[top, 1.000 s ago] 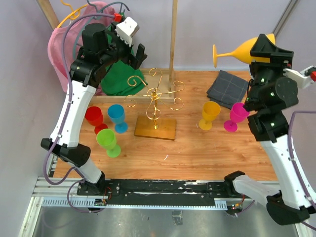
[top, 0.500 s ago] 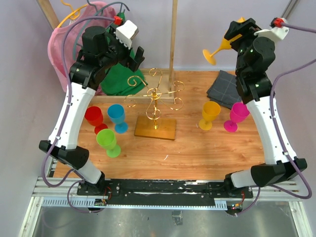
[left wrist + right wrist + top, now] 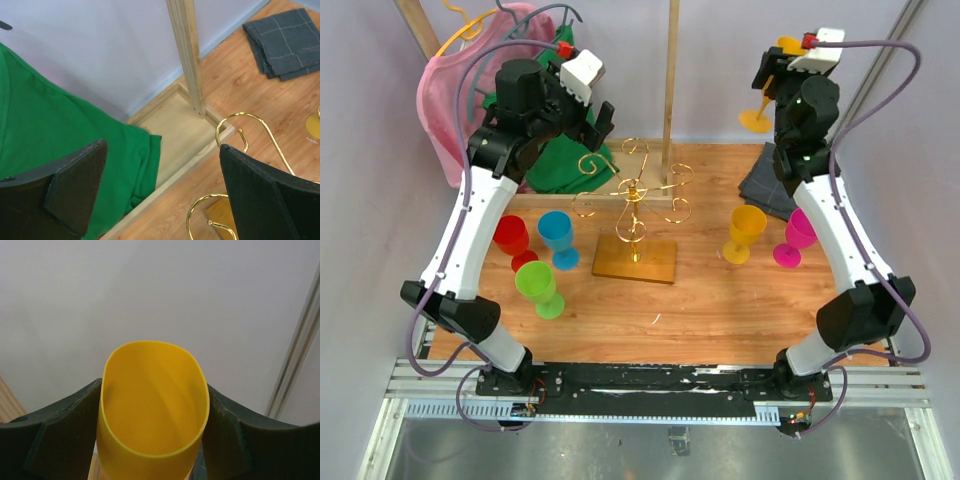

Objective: Take the wine glass off the wine glass rack
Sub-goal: Place the wine glass at the center of the board.

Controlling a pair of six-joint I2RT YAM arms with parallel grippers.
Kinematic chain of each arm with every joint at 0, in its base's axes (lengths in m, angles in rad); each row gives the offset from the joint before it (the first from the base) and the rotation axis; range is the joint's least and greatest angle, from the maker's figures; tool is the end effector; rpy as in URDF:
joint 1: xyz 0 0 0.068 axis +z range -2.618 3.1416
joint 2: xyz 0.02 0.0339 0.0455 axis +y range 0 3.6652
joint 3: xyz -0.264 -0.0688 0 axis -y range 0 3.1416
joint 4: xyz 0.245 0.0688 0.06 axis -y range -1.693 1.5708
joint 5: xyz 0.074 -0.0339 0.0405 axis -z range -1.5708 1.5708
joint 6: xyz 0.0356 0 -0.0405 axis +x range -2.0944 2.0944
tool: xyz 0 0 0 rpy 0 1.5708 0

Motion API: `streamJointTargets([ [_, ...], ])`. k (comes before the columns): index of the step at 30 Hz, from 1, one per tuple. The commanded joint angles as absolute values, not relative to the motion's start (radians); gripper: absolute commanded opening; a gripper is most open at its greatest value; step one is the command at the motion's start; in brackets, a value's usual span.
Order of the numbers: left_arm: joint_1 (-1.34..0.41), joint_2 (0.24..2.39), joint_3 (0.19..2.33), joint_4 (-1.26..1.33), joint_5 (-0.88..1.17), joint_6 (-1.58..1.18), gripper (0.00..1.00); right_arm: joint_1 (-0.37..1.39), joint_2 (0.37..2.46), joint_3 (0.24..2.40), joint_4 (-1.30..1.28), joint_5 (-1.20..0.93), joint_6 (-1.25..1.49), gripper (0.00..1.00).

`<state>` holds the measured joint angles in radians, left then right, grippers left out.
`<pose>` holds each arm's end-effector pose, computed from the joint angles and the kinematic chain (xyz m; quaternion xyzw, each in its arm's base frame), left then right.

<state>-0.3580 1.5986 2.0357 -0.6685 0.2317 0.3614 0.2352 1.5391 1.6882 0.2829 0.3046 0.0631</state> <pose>0.3059 -0.1232 0.5106 0.3413 0.7037 -0.0896 0.6167 0.3361 0.0696 0.5183 0.0815 0.5419 0.0428 0.8354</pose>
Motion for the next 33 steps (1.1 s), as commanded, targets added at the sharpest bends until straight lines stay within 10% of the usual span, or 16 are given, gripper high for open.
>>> streamJointTargets([
  [1,-0.367,1.570,2.013,-0.655,0.221,0.360,1.00,0.226,1.577,1.611,0.444,0.258,-0.036,0.51],
  [33,-0.367,1.631,1.900,-0.622,0.238,0.374,0.99,0.281,2.017,1.330,1.085,0.388,-0.119,0.49],
])
